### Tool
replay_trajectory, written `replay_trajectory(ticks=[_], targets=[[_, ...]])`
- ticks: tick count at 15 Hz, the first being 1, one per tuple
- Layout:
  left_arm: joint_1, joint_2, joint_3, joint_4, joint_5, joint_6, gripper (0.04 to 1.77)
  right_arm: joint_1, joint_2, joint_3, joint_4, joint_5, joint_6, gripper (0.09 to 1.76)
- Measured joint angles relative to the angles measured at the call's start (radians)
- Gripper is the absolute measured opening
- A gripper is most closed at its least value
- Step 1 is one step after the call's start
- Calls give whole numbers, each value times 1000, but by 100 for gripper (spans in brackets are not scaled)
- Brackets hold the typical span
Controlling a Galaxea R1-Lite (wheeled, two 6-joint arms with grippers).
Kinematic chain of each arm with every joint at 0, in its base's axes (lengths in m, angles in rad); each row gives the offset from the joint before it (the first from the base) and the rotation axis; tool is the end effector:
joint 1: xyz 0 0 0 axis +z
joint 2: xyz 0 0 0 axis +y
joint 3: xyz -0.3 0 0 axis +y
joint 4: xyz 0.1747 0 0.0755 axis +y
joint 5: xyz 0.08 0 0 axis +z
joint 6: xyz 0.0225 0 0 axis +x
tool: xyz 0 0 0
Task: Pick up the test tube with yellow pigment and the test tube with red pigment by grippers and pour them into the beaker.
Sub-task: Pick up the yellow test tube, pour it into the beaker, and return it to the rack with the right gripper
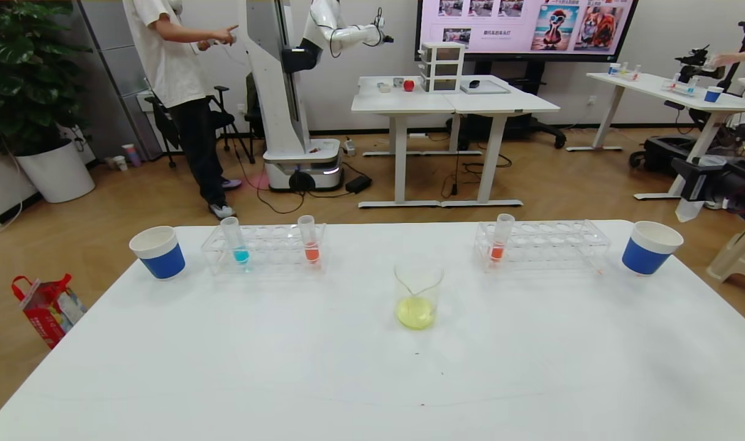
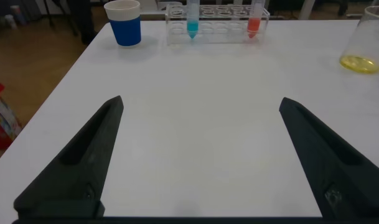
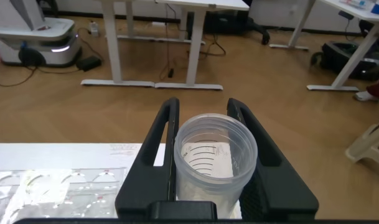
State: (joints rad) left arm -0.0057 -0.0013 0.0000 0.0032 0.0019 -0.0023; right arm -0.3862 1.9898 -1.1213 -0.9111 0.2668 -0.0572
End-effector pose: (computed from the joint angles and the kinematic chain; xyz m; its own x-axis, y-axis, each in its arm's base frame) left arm -0.0229 0.0002 0.0751 1.0000 -0.0038 -0.0019 0.0038 1.0000 -0.0023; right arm 0.3674 -0.1430 0.1938 0.9921 -0.1188 0.0411 0.1214 0.9902 -0.0683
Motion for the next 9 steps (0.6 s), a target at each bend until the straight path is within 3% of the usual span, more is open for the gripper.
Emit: replay_trajectory(ticks=[4, 9], targets=[[0, 0, 0, 0, 1, 0, 175, -11, 94, -49, -13, -43, 0, 53], [0, 0, 0, 0, 0, 0, 175, -22, 191, -46, -120, -44, -3, 53]])
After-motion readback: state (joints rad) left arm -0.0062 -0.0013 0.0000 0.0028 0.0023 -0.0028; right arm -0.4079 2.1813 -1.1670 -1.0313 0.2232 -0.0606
